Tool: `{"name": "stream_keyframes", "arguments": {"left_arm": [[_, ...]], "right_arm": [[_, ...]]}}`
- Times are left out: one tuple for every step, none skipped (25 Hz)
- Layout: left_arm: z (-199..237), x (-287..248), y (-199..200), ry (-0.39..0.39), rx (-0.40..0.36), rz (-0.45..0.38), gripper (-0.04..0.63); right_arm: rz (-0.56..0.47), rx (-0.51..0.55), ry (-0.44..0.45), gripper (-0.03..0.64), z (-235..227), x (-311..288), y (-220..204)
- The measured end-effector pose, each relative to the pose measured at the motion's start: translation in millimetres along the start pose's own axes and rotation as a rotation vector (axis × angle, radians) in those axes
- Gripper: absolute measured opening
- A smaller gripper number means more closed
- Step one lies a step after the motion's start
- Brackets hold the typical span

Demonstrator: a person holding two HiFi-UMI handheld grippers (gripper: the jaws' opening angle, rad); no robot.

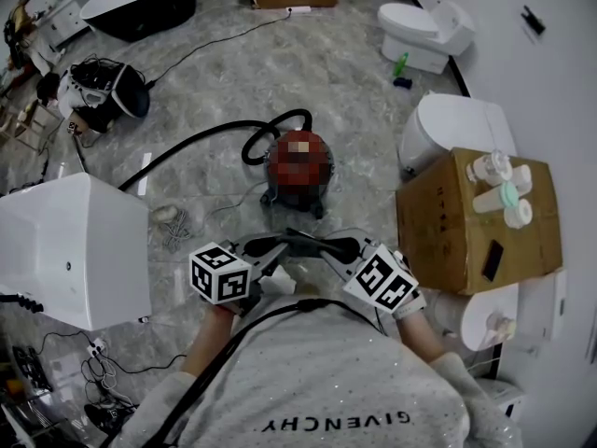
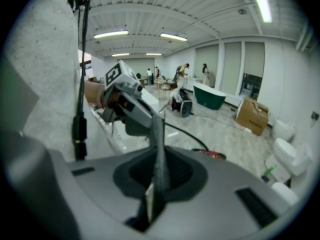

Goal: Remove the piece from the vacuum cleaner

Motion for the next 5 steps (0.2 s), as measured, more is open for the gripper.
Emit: {"name": "stream_keyframes", "arguments": {"left_arm": [[0.1, -0.2, 0.5, 0.001, 0.0, 0.002, 0.037], [0.4, -0.3, 1.0, 0.002, 0.0, 0.003, 0.037], [0.9, -0.5, 1.6, 0.003, 0.0, 0.004, 0.037], [1.5, -0.7, 2.2, 0.003, 0.0, 0.004, 0.037], [2.1, -0.8, 2.8, 0.004, 0.0, 0.005, 0.037]], "right_arm": [[-0.001, -0.001, 0.0, 0.037, -0.3, -0.2, 0.2], [-0.001, -0.002, 0.001, 0.037, -0.7, -0.4, 0.5], [-0.001, -0.002, 0.001, 0.037, -1.2, -0.8, 0.8], [-0.001, -0.003, 0.001, 0.037, -1.8, -1.2, 1.2], [-0.002, -0.003, 0.002, 0.037, -2.5, -1.7, 1.6]]}}
Point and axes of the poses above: the fingertips, and each gripper's own axes: x backward along the fingers, z to its left, y out of its top, the point moved 2 cm from there along x, backward along the fingers, and after that the axes turned 15 degrees about -z, right-handed, at the moved point
